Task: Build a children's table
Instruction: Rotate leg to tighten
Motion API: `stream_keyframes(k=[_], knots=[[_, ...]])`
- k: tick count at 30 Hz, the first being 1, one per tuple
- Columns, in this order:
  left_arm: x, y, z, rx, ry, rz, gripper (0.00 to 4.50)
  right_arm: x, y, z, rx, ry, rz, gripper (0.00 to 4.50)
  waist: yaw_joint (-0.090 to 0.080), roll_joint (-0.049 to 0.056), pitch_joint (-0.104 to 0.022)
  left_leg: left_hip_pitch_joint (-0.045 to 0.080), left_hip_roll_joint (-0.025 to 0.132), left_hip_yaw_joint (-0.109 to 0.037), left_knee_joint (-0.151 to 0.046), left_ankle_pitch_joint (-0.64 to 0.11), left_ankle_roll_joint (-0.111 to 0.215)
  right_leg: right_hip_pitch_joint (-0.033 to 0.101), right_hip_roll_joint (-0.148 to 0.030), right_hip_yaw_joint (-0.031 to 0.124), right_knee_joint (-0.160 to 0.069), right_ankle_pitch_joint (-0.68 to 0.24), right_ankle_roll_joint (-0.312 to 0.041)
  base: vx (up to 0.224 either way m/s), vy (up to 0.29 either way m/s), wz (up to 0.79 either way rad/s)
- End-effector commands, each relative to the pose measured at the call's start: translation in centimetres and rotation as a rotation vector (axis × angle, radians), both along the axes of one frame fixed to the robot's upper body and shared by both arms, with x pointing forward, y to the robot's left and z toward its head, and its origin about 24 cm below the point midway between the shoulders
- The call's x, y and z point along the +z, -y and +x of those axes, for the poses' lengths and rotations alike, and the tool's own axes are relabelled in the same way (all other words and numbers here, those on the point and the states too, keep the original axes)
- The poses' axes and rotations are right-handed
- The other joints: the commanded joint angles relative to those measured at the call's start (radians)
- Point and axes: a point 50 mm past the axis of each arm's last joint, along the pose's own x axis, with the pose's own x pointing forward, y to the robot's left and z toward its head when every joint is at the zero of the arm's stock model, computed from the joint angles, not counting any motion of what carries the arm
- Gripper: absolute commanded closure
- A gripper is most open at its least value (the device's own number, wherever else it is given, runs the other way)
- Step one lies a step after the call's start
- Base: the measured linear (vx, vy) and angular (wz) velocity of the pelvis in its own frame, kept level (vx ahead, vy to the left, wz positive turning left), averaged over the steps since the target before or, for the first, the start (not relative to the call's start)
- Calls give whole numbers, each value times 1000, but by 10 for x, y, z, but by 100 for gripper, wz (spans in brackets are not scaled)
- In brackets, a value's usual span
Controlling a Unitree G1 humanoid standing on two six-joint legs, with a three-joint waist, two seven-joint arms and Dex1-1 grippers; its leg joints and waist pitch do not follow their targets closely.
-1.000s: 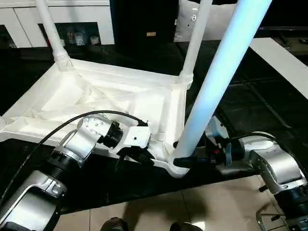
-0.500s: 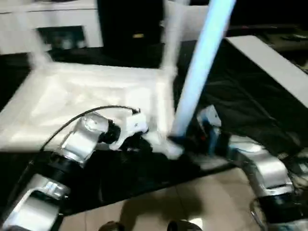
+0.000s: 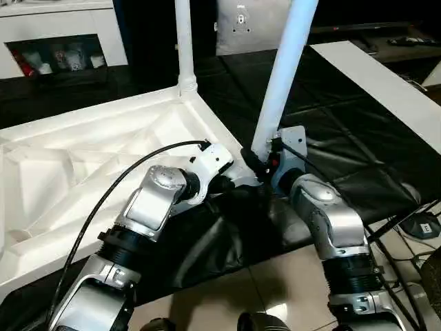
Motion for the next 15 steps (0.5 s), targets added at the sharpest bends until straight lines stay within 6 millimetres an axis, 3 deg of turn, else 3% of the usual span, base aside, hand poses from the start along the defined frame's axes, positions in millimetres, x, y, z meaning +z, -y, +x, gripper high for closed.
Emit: stream_keyframes(k=[1,5,10,15], knots=[[22,12,3,-30,115,-33,450,-12,-34,-12,161,-62,52,129,9,5,-77,12,42,-12,-66,-146,61,57,-56,42,-72,-155,-234,0,0,0],[19,7,0,-76,112,-20,450,-11,-26,-14,189,-21,31,85,7,3,-75,13,44,-13,-70,-188,41,56,-56,43,-77,-210,-221,0,0,0],[15,-1,-4,-166,97,-2,450,-7,-11,-21,282,43,8,47,11,4,-78,14,45,-12,-67,-155,59,59,-56,43,-70,-142,-233,0,0,0],[11,-8,-12,-300,74,18,450,-5,11,-31,416,78,-25,5,18,4,-75,17,48,-11,-68,-173,68,56,-58,45,-73,-170,-236,0,0,0]])
